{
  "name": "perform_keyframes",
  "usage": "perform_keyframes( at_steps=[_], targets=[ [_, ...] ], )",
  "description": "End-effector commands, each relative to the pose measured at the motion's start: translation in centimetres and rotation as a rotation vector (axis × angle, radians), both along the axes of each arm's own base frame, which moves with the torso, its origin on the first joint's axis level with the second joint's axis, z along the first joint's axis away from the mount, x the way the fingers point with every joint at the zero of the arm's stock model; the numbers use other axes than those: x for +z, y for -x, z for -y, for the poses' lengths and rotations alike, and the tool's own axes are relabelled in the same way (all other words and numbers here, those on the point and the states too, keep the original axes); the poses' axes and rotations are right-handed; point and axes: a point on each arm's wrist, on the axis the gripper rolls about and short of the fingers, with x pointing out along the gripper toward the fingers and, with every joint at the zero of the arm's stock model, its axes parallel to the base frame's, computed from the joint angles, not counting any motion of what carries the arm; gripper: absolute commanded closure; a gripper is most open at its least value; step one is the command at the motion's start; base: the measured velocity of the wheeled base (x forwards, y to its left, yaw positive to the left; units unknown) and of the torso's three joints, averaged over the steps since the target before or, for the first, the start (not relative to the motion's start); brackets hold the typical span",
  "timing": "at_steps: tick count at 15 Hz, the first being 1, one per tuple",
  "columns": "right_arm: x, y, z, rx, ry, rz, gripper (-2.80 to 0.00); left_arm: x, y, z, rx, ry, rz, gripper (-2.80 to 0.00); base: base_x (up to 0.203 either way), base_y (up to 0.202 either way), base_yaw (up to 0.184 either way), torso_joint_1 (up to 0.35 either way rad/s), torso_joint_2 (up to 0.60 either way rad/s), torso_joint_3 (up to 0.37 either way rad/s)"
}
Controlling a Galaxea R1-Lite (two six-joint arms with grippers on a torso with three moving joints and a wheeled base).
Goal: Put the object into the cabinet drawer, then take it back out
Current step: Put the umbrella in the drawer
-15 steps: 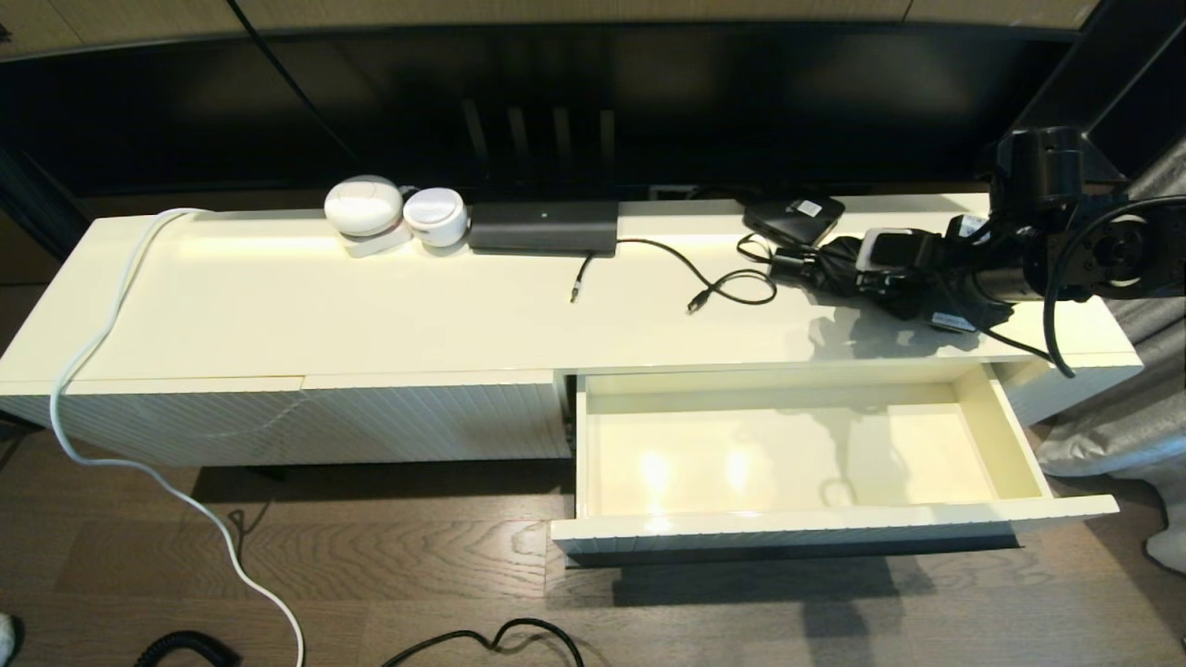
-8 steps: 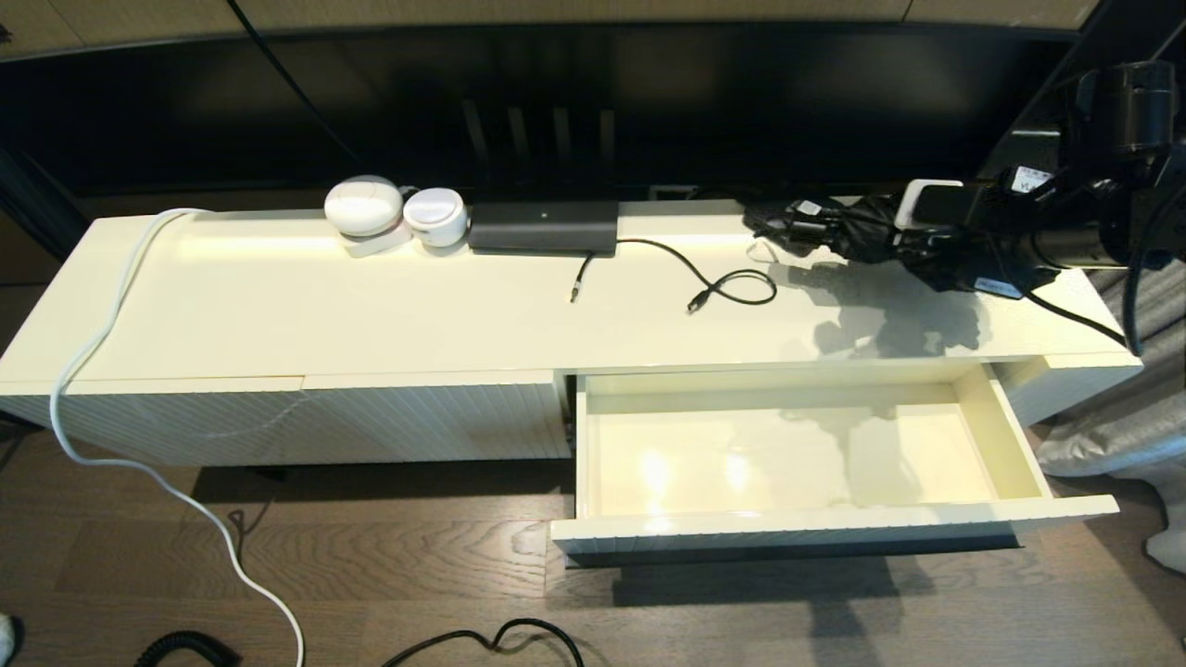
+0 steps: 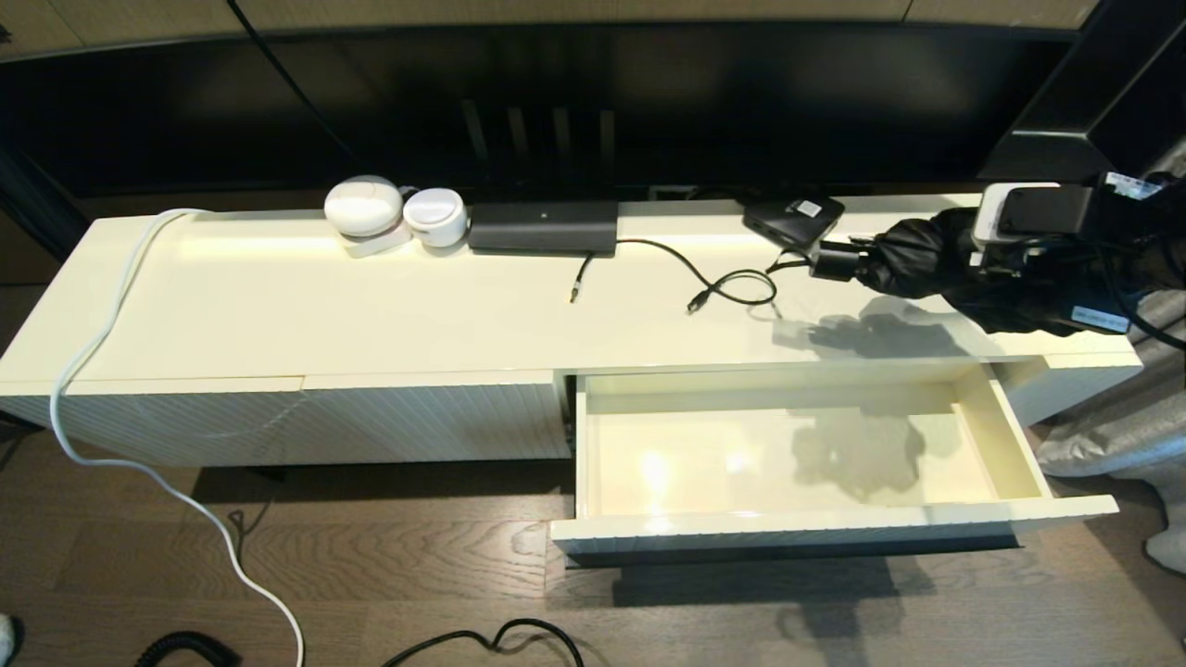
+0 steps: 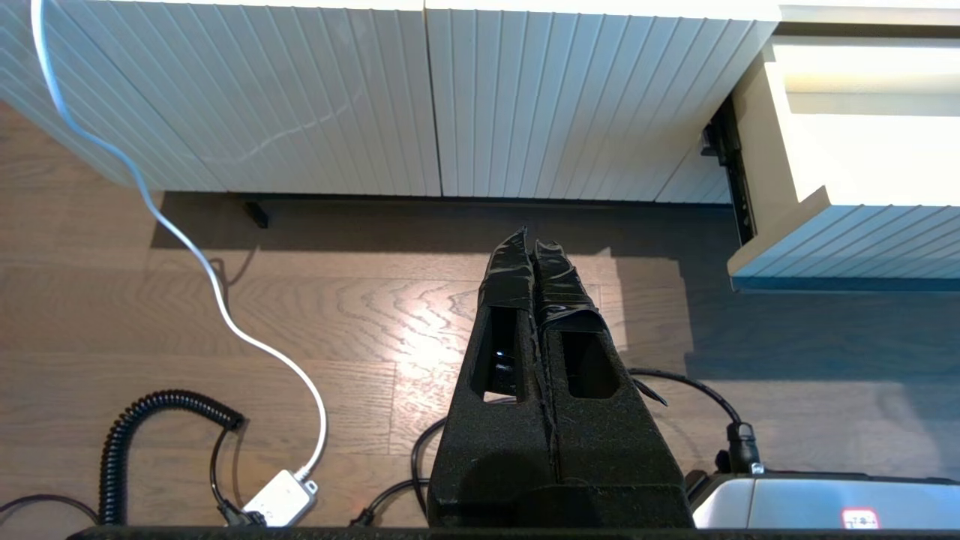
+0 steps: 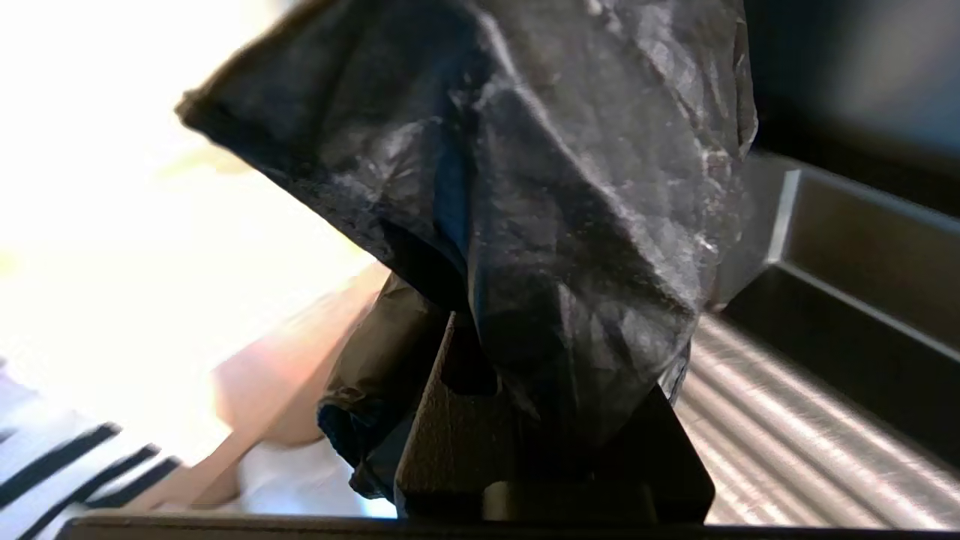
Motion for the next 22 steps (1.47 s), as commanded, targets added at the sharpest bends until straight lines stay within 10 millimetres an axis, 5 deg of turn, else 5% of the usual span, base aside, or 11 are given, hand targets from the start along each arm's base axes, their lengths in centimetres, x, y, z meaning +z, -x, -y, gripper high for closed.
perform_keyframes(
  at_steps=[1,4,8,22],
  targets=[
    [1.3,4.0,-0.1,0.020,-0.006,-0.003,0.00,0.0,0.0,0.0,-0.001,0.001,0.000,0.00,0.000,0.000,0.000,0.000,0.00,0.000],
    [-0.1,6.5,-1.0,0.046,-0.076,-0.096,0.00,0.0,0.0,0.0,-0.001,0.001,0.000,0.00,0.000,0.000,0.000,0.000,0.00,0.000],
    [-2.9,7.0,-2.1,0.074,-0.112,-0.202,0.00,0.0,0.0,0.0,0.000,0.001,0.000,0.00,0.000,0.000,0.000,0.000,0.00,0.000],
    [-11.5,2.4,-5.1,0.184,-0.129,-0.411,0.00,0.0,0.0,0.0,0.000,0.001,0.000,0.00,0.000,0.000,0.000,0.000,0.00,0.000]
  ],
)
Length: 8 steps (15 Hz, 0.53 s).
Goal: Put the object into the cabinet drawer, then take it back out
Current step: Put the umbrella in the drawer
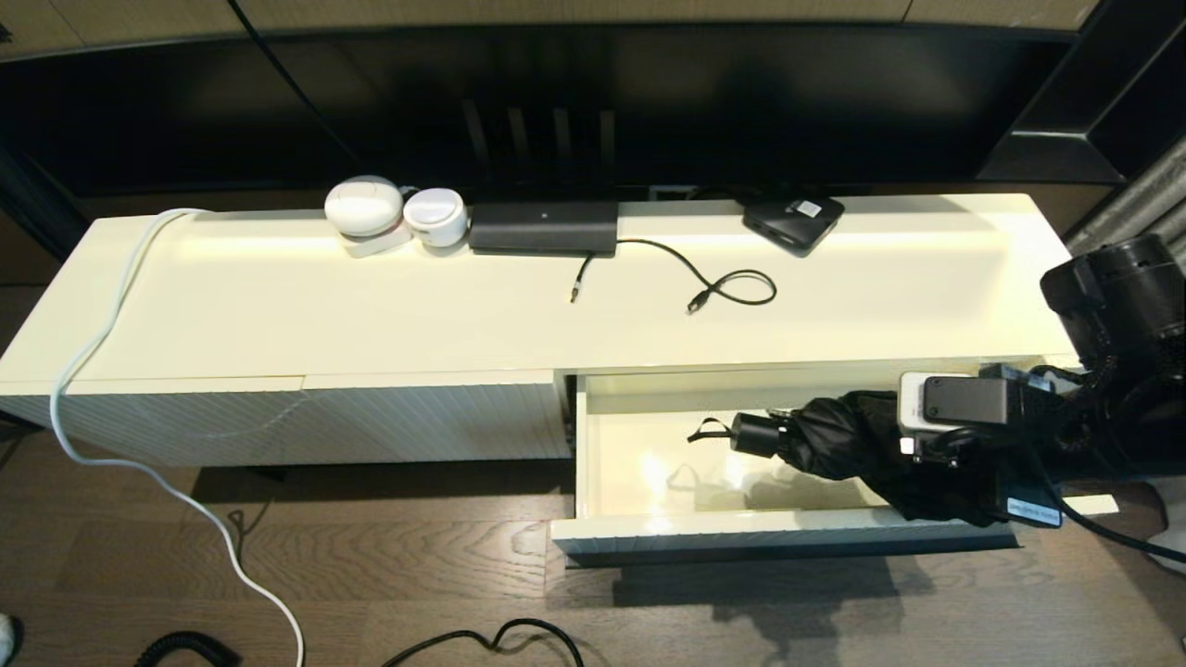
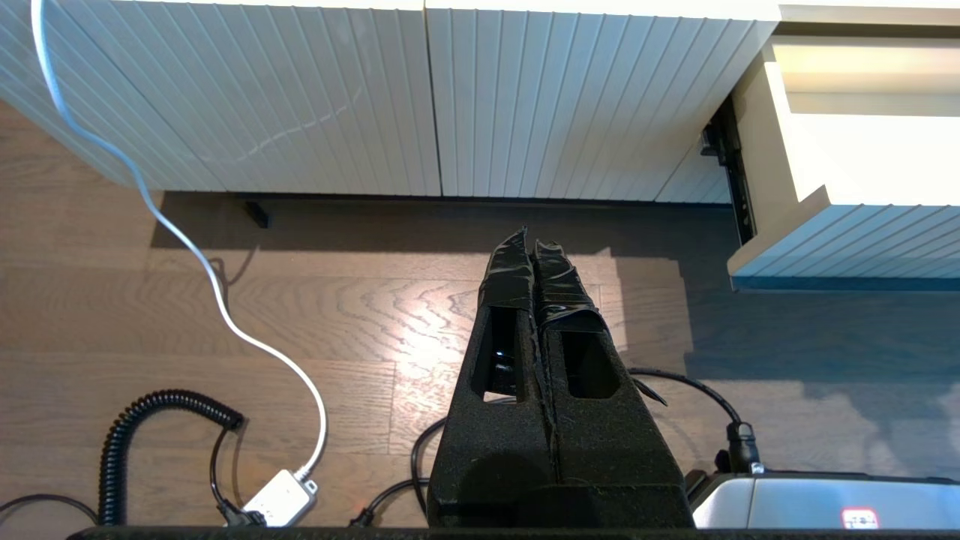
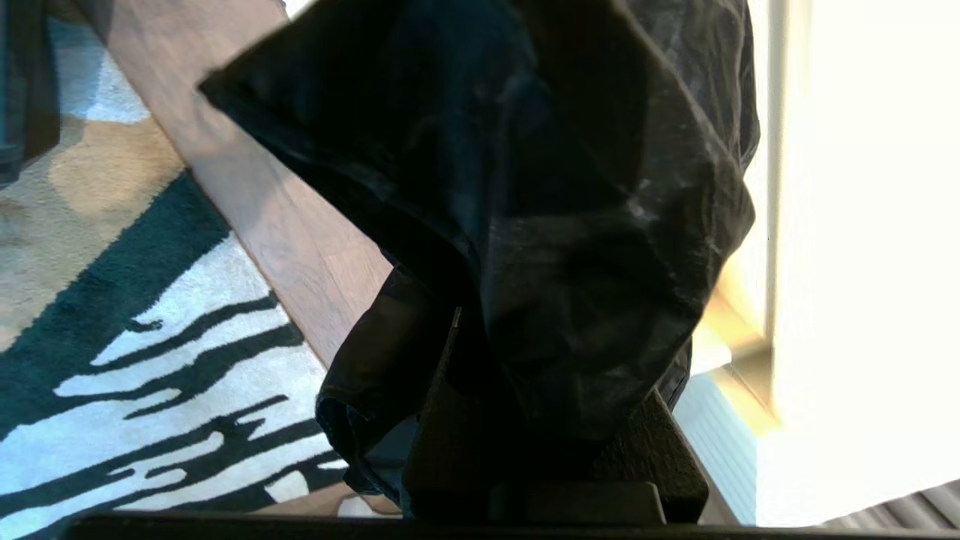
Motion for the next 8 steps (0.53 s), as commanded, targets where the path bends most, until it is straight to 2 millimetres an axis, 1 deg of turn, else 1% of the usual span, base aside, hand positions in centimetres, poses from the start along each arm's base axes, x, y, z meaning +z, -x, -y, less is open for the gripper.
perform_keyframes(
  at_steps=[1,6,8],
  targets=[
    [-1.4,-1.3,-0.4,0.017,0.013,-0.054,0.00,0.0,0.0,0.0,-0.002,0.001,0.000,0.00,0.000,0.000,0.000,0.000,0.00,0.000],
    [-2.7,-2.9,-0.9,0.065,0.044,-0.094,0.00,0.0,0.0,0.0,0.001,0.001,0.000,0.00,0.000,0.000,0.000,0.000,0.00,0.000],
    [-2.8,-3.5,-1.0,0.068,0.048,-0.096,0.00,0.0,0.0,0.0,0.001,0.001,0.000,0.00,0.000,0.000,0.000,0.000,0.00,0.000]
  ],
)
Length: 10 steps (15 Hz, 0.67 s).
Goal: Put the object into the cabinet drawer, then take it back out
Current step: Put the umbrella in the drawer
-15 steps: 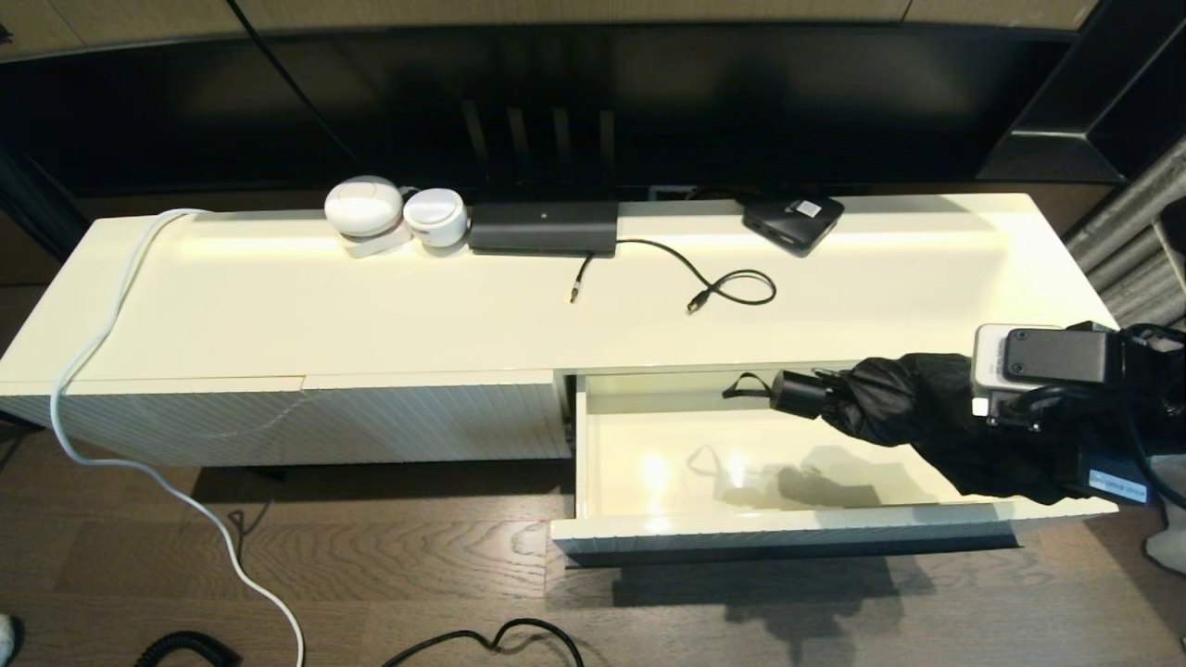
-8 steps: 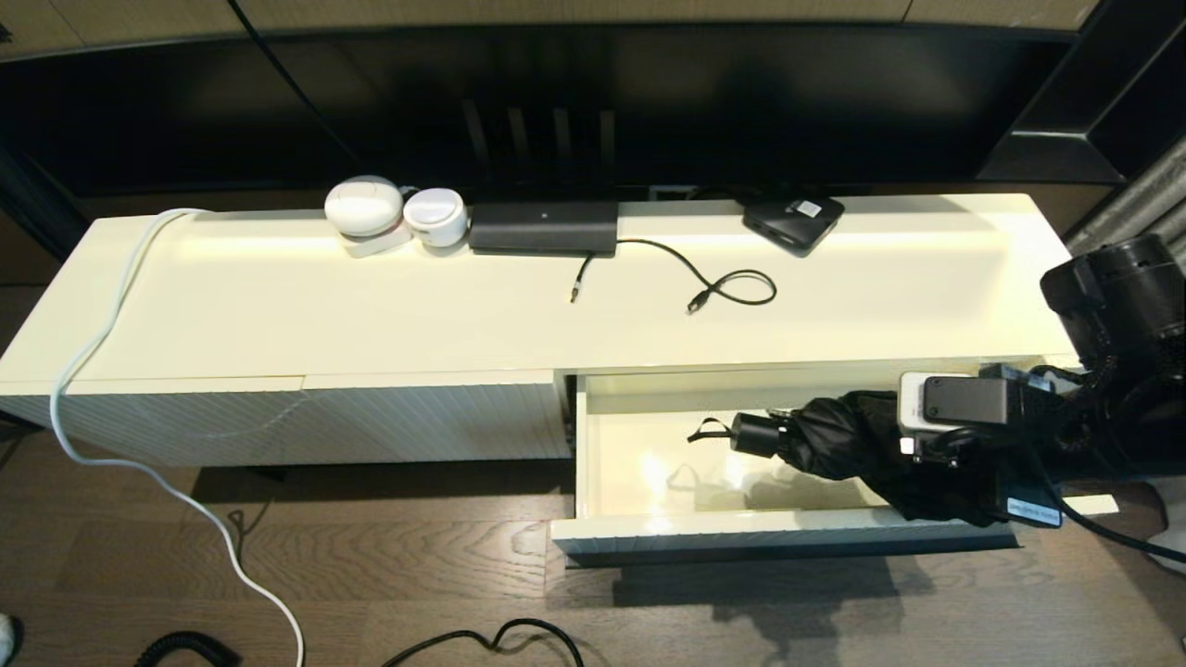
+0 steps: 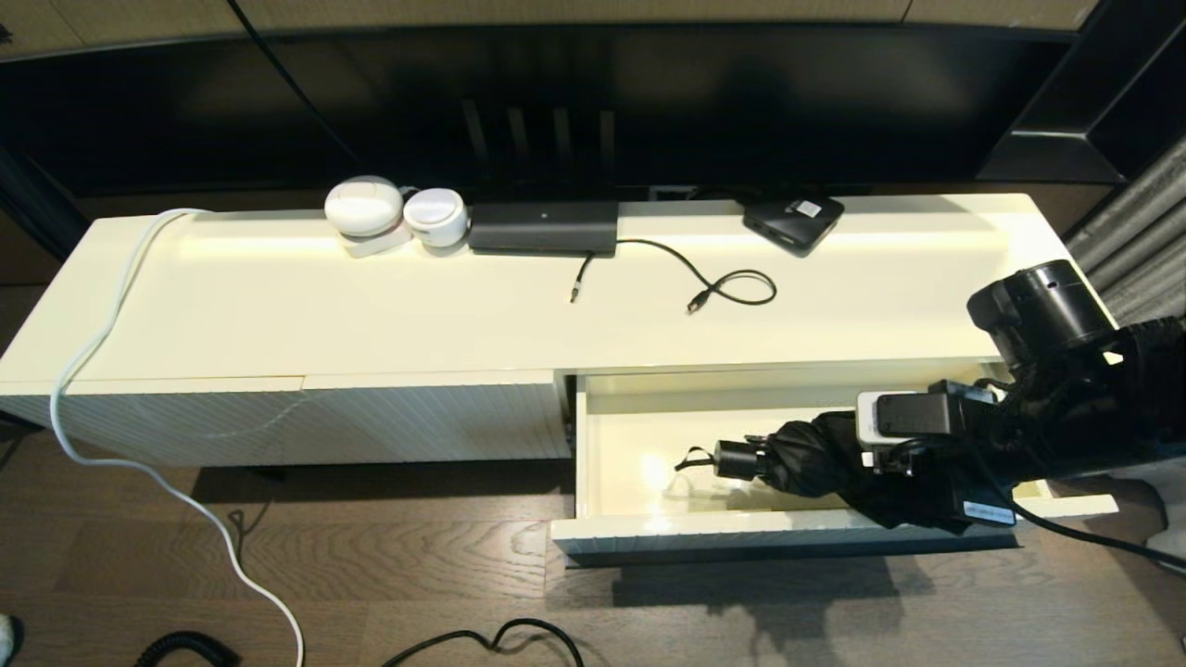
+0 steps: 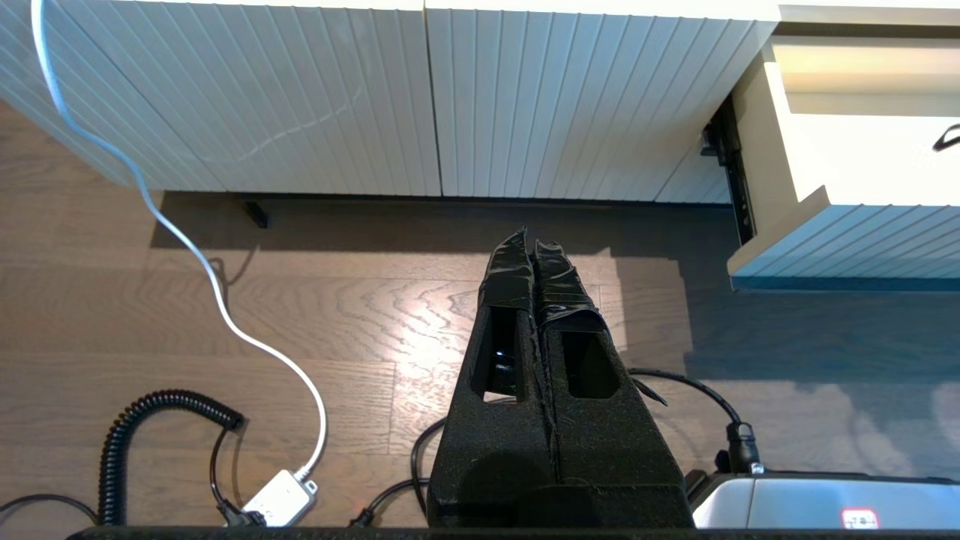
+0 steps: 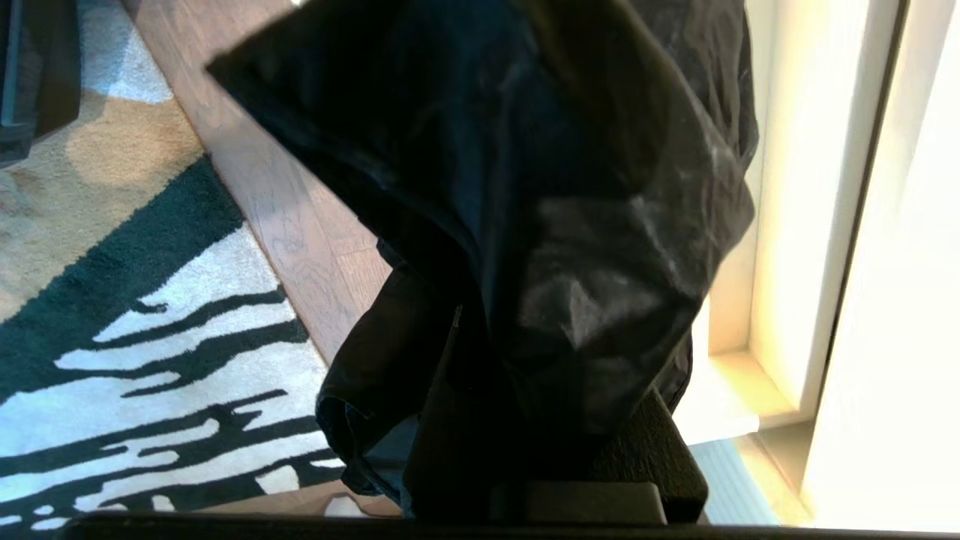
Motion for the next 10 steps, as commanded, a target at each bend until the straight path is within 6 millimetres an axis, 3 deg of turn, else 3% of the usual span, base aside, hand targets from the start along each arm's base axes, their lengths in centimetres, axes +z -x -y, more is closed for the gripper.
perform_keyframes(
  at_steps=[1,10],
  targets=[
    [-0.9,-1.0,-0.3,0.013,0.017,-0.028,0.00,0.0,0.0,0.0,-0.001,0.001,-0.001,0.00,0.000,0.000,0.000,0.000,0.00,0.000],
    [-2.3,-4.3,-1.1,0.040,0.039,-0.022,0.00,0.0,0.0,0.0,0.000,0.001,-0.001,0.00,0.000,0.000,0.000,0.000,0.00,0.000]
  ],
)
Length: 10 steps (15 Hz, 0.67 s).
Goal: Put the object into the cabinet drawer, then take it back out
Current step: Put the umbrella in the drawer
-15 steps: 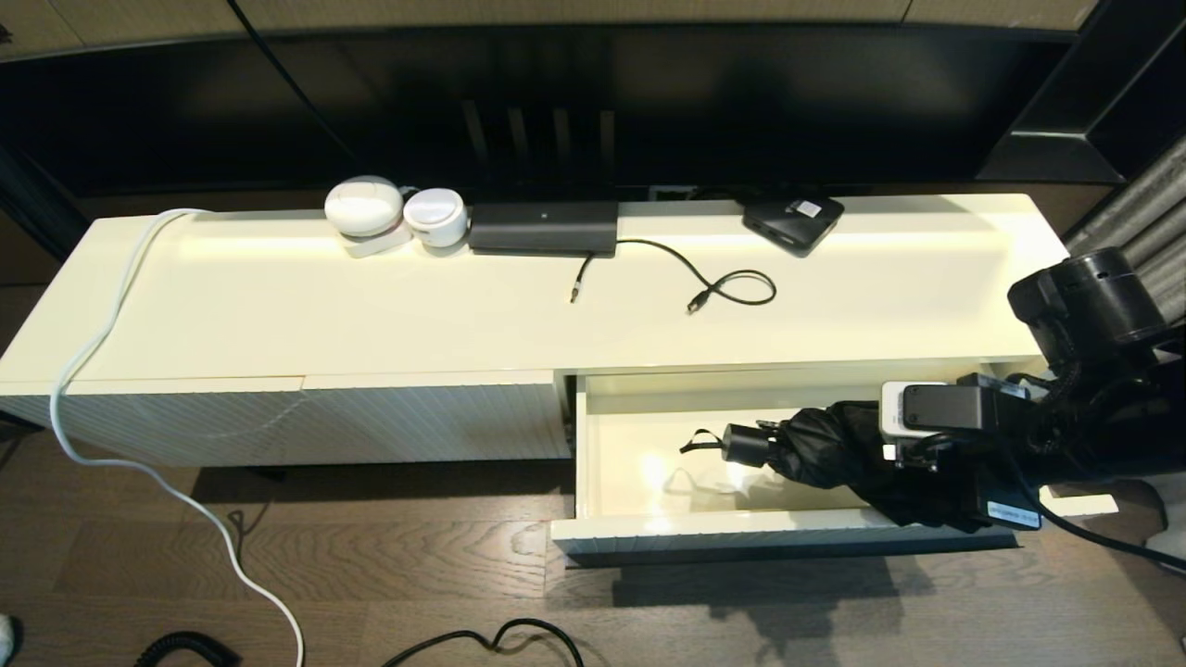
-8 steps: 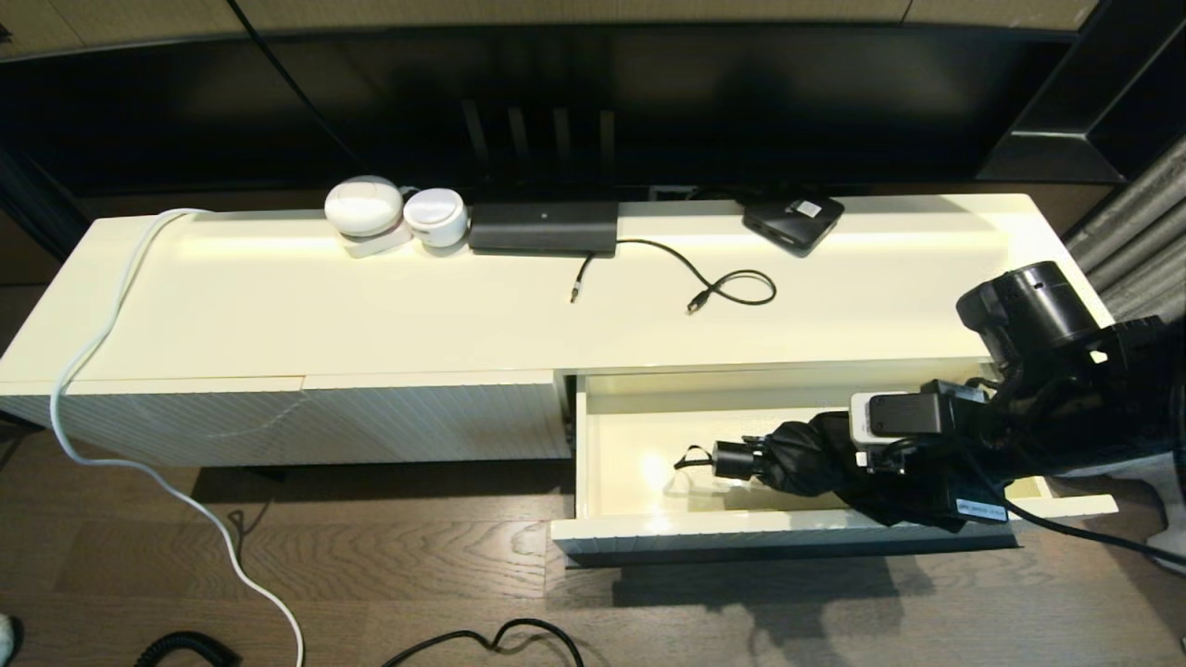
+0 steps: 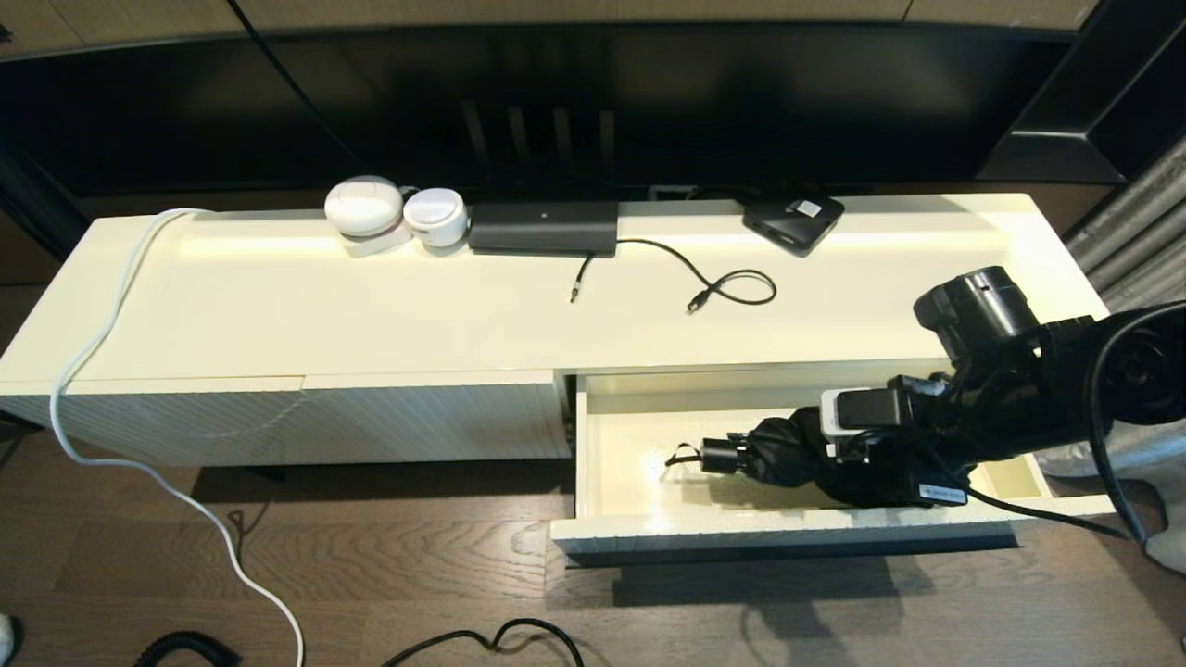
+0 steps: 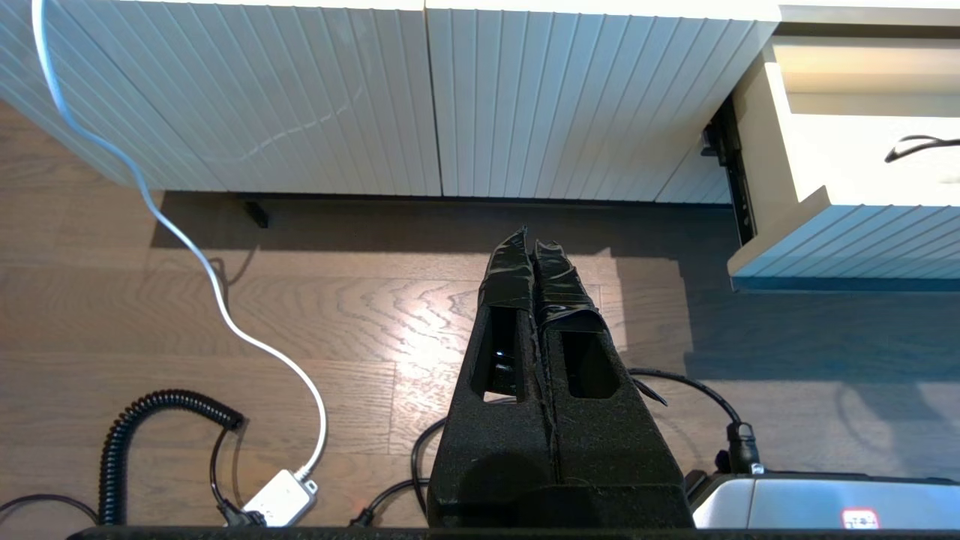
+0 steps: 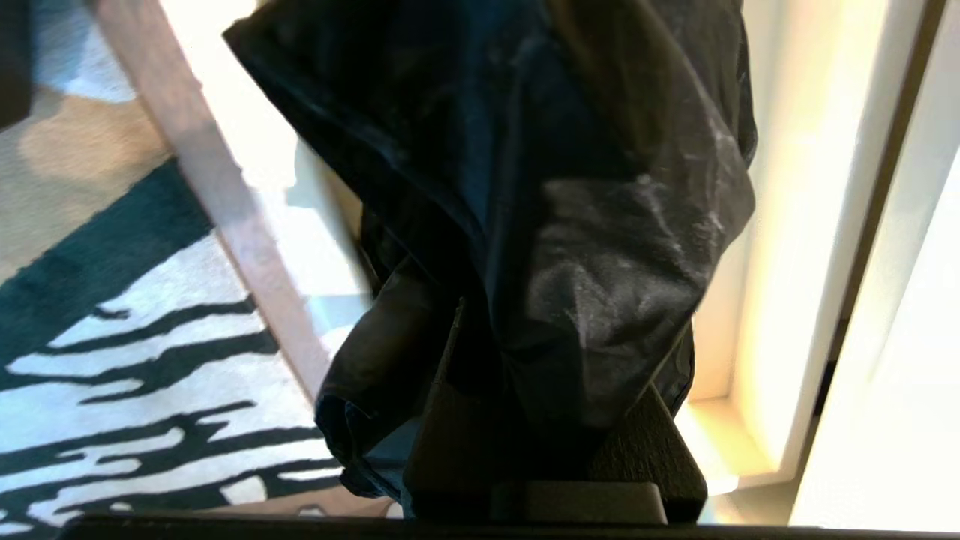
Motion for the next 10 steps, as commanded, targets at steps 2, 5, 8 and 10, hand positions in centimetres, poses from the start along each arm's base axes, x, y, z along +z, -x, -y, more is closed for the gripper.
perform_keyframes(
  at_steps=[2,5,8,10],
  targets=[
    [-1.0,-1.1,-0.3,0.005,0.012,-0.021,0.00,0.0,0.0,0.0,0.000,0.001,0.000,0.00,0.000,0.000,0.000,0.000,0.00,0.000],
    [-1.3,-1.7,-0.4,0.003,0.005,0.007,0.00,0.0,0.0,0.0,0.001,0.001,0.000,0.00,0.000,0.000,0.000,0.000,0.00,0.000],
    [-1.1,-2.0,-0.4,0.000,0.003,0.017,0.00,0.0,0.0,0.0,0.000,0.001,0.000,0.00,0.000,0.000,0.000,0.000,0.00,0.000],
    [-1.2,-2.3,-0.4,-0.002,0.001,0.024,-2.80,0.0,0.0,0.0,0.001,0.001,0.000,0.00,0.000,0.000,0.000,0.000,0.00,0.000]
  ],
)
